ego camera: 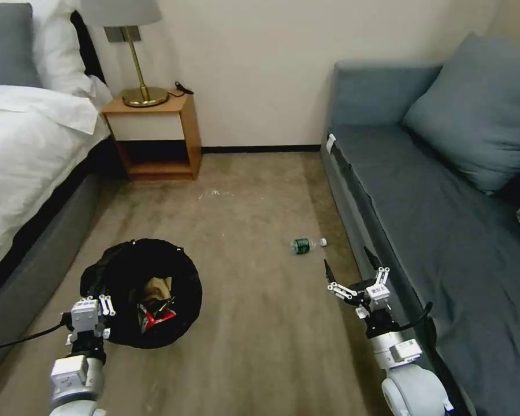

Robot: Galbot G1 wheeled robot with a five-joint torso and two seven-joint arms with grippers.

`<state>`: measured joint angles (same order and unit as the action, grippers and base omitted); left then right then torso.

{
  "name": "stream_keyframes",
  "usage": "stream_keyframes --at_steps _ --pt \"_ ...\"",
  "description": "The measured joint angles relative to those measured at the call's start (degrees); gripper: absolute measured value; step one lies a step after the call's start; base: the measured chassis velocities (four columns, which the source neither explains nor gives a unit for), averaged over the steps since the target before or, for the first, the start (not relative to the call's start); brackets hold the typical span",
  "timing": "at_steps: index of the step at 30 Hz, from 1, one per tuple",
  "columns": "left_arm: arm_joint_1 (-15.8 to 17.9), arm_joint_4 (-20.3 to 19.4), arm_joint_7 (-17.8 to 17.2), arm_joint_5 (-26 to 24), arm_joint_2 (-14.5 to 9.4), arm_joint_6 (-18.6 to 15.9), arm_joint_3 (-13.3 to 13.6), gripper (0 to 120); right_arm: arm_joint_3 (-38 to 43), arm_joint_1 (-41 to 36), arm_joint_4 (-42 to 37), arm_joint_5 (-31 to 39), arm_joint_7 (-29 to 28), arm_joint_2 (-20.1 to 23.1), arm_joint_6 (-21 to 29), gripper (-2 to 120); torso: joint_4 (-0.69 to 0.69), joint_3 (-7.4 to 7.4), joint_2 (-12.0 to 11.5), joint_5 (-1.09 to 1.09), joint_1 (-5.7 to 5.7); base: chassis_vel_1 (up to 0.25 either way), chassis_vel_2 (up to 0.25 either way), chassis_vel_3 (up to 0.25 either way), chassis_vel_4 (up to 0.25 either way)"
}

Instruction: Pick up the trash bin, then pick up the garbage on the floor and place it into the trash bin.

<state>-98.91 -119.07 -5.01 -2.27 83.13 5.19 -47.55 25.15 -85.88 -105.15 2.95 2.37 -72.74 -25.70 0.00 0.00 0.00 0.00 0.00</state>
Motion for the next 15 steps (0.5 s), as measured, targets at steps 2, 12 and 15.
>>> stream_keyframes --at_steps 2,12,15 --pt "0.03 0.02 0.0 0.0 0.0 0.0 0.0 6 0.0 0.09 0.05 0.06 0.08 0.0 0.0 100 0.0 0.0 0.0 -0.02 0.0 -0.238 0.24 0.238 -0.256" --pt "0.14 0.25 0.0 -0.03 -0.18 0.03 0.03 6 -0.04 0.25 0.45 0.43 0.63 0.24 -0.05 100 0.0 0.0 0.0 0.0 0.0 -0.203 0.195 0.201 -0.206" --pt "0.12 0.25 0.0 -0.06 -0.29 0.04 -0.01 6 -0.17 0.29 0.55 0.43 0.77 0.19 -0.08 100 0.01 0.0 0.0 0.01 0.0 -0.194 0.179 0.188 -0.187"
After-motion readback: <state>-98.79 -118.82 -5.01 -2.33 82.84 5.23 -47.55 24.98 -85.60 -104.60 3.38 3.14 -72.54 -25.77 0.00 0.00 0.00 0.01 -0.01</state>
